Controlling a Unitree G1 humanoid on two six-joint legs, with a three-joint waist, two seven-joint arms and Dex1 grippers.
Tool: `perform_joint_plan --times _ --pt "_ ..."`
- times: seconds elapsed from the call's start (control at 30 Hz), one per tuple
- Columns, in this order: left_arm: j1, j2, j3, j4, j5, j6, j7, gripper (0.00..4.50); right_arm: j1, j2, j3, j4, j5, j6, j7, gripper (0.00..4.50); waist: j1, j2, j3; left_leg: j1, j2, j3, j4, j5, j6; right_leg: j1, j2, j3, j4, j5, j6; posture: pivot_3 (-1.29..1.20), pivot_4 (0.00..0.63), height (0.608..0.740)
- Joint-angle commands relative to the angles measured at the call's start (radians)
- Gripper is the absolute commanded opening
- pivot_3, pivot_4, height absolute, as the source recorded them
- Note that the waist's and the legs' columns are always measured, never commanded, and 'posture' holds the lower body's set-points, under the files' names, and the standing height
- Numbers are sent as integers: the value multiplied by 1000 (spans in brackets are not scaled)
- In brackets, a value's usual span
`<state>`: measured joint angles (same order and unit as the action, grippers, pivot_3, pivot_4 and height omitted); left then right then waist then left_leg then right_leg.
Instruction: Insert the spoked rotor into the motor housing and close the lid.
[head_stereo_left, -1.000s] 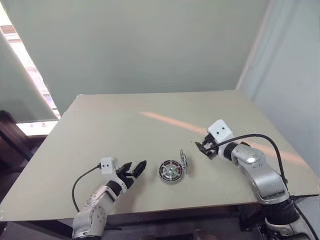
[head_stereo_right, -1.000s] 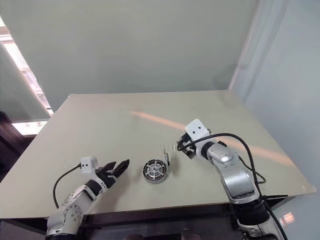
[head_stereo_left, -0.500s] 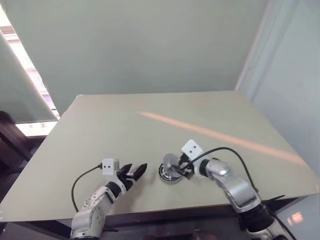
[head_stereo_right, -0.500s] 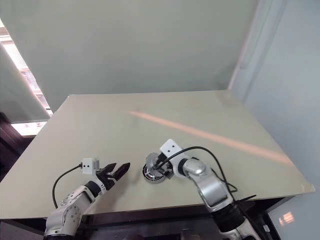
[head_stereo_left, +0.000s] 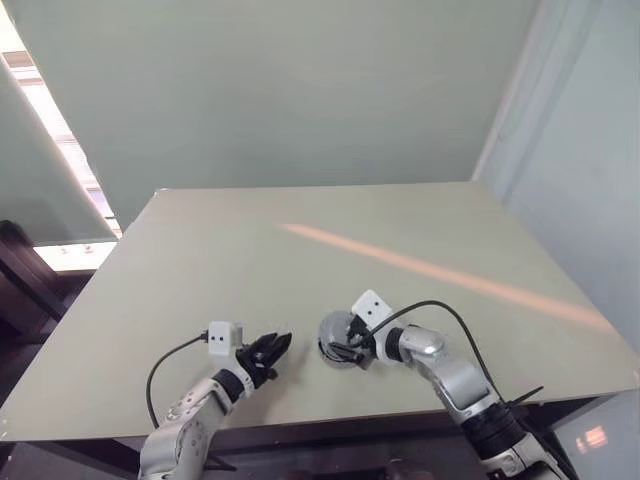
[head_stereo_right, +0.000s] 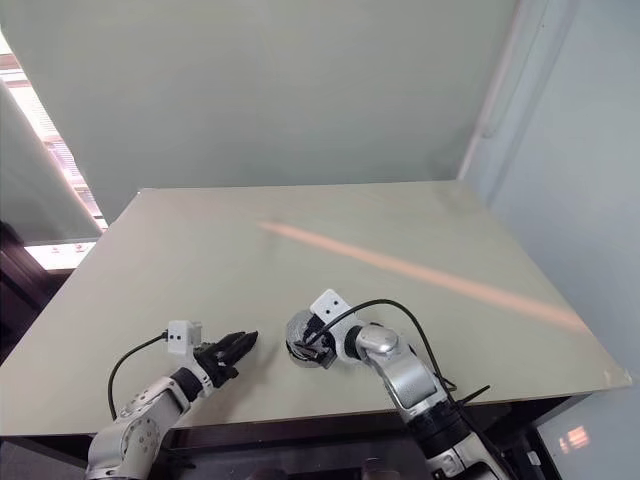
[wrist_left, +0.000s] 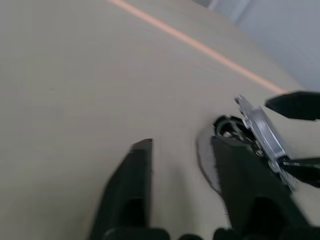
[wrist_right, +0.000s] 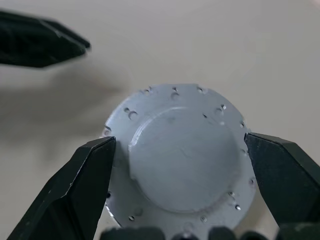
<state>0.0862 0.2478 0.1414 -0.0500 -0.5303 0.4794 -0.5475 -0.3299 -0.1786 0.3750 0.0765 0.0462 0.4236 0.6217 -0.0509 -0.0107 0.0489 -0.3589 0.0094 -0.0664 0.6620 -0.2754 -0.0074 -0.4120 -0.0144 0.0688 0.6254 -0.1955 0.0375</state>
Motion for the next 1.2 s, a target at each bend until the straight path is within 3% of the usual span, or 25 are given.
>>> perform_joint_plan --times 0.03,0.07,0.1,0.47,0.73,1.2 --pt "-11 2 -10 -44 -21 5 -25 629 -22 -11 -52 12 70 -64 82 4500 0 0 0 0 0 0 0 0 0 0 0 0 0 0 0 0 0 740" --pt "-15 3 -15 -42 -21 8 -32 194 -26 -15 -60 23 88 -79 112 4500 -1 0 0 0 0 0 0 0 0 0 0 0 0 0 0 0 0 740" --pt "-18 4 -18 -40 -19 10 -37 52 -30 -18 -67 35 100 -96 137 4500 0 0 0 0 0 0 0 0 0 0 0 0 0 0 0 0 0 740" --pt "-32 10 -54 -39 -8 33 -72 52 -89 -61 -105 195 132 -266 296 4500 -1 0 0 1 0 0 0 0 0 1 0 0 0 0 0 0 0 740" --pt "-30 21 -57 -47 -9 41 -79 52 -146 -26 -125 346 117 -306 294 4500 -1 1 0 2 0 0 0 0 0 1 0 0 1 0 0 0 0 740" --pt "-18 37 -44 -60 -13 47 -80 52 -156 17 -111 439 81 -332 298 4500 -1 1 0 2 0 0 1 0 0 1 0 0 1 1 1 0 0 740"
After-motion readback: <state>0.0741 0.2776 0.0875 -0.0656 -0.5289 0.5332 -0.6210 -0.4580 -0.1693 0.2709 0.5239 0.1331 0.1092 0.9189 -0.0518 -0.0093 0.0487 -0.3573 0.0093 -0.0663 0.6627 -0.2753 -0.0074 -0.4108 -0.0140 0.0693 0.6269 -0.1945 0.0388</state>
